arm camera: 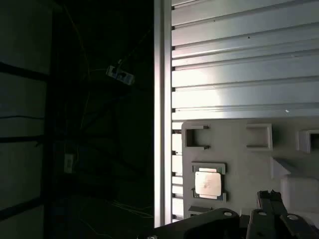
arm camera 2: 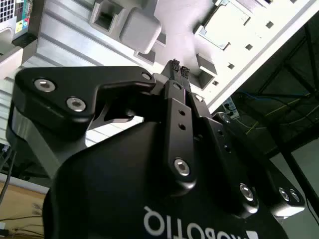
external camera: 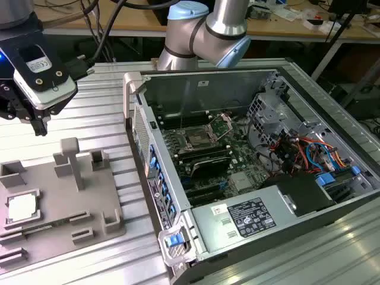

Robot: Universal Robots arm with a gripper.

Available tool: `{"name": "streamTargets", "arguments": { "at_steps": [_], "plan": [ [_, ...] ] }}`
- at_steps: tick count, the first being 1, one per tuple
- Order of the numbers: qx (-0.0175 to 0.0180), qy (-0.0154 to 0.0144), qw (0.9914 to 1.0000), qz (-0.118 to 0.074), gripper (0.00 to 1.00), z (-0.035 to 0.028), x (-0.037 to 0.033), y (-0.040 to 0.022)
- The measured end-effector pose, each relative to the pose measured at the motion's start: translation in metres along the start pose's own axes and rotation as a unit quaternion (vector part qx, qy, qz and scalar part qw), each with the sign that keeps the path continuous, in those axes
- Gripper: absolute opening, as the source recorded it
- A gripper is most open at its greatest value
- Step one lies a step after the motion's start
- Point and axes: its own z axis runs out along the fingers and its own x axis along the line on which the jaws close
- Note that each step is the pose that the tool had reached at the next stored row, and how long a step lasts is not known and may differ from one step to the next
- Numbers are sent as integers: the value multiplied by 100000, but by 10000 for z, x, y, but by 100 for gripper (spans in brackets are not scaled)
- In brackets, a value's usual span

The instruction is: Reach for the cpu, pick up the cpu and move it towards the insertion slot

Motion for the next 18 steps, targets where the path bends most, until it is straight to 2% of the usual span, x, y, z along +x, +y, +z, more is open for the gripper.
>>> {"name": "streamTargets", "arguments": {
  "at_steps": [8, 18],
  "plan": [
    [2, 0, 100000, -3, 11, 0, 2, 0],
    [1, 0, 100000, -5, 11, 0, 59, 1]
  ]
}}
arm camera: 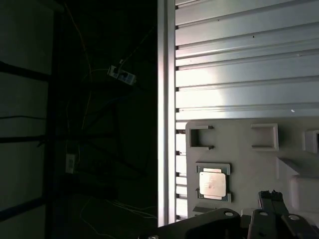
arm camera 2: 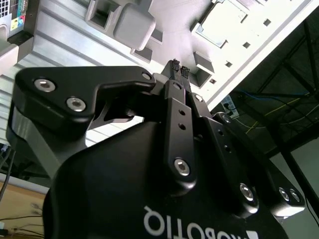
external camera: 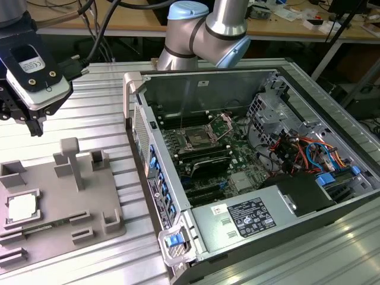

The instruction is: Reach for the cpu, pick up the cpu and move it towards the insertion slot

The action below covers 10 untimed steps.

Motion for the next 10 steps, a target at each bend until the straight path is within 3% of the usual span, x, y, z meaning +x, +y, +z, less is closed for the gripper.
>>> {"name": "streamTargets", "arguments": {
  "at_steps": [10],
  "plan": [
    [3, 2, 100000, 5, 11, 0, 7, 0]
  ]
}}
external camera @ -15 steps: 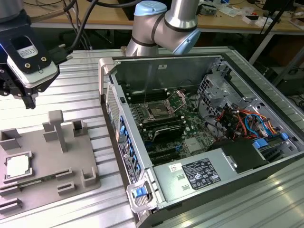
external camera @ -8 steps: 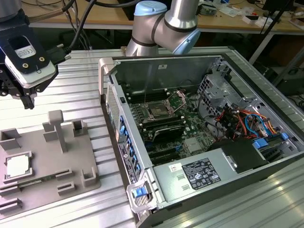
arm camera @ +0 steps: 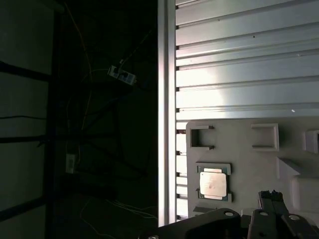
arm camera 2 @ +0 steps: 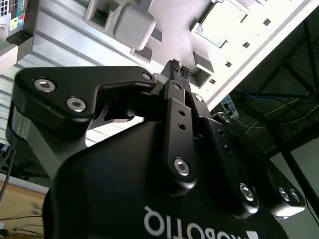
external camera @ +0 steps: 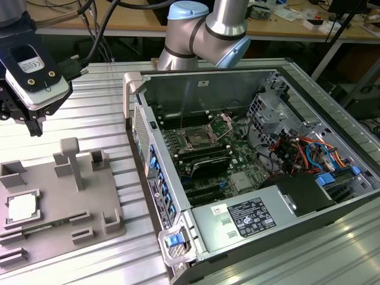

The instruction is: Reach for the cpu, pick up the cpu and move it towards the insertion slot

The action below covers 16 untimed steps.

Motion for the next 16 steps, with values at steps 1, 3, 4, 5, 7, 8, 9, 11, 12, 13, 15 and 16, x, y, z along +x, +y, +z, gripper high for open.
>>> {"name": "streamTargets", "arguments": {
  "at_steps": [1, 3, 4, 5, 7, 8, 9, 11, 12, 13, 15, 16],
  "plan": [
    [0, -1, 100000, 4, 11, 0, 4, 0],
    [-2, -5, 100000, 4, 11, 1, 21, 1],
    [-1, -2, 100000, 6, 11, 0, 29, 1],
    [-2, -3, 100000, 1, 11, 0, 40, 1],
    [-3, -3, 100000, 0, 11, 0, 61, 1],
    [-2, -3, 100000, -2, 11, 0, 71, 1],
    [-4, -5, 100000, -1, 11, 1, 78, 2],
    [-3, -5, 100000, 1, 11, 1, 97, 2],
    [-1, -2, 100000, 1, 11, 0, 117, 2],
    [-3, -5, 100000, -1, 11, 1, 137, 3],
    [1, 1, 100000, 1, 11, 0, 168, 3],
    [-2, 0, 100000, 0, 11, 0, 183, 4]
  ]
}}
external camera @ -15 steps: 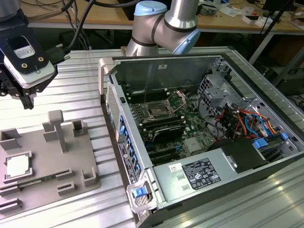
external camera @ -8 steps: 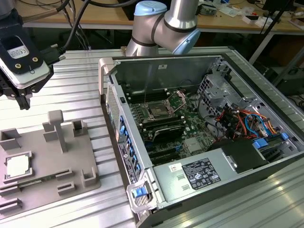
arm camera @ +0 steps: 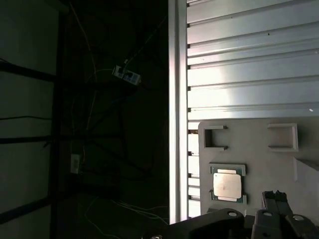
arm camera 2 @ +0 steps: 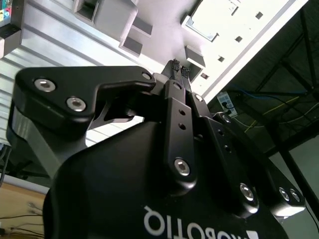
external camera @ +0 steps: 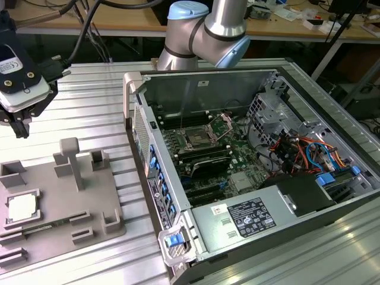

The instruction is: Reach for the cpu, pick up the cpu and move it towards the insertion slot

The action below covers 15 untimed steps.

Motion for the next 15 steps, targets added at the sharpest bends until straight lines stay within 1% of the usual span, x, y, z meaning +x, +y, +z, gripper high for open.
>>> {"name": "streamTargets", "arguments": {
  "at_steps": [5, 8, 15],
  "plan": [
    [-2, -4, 100000, 2, 11, 1, 78, 2],
    [-1, -4, 100000, -2, 11, 1, 146, 3],
    [-2, -2, 100000, 1, 11, 1, 264, 5]
  ]
}}
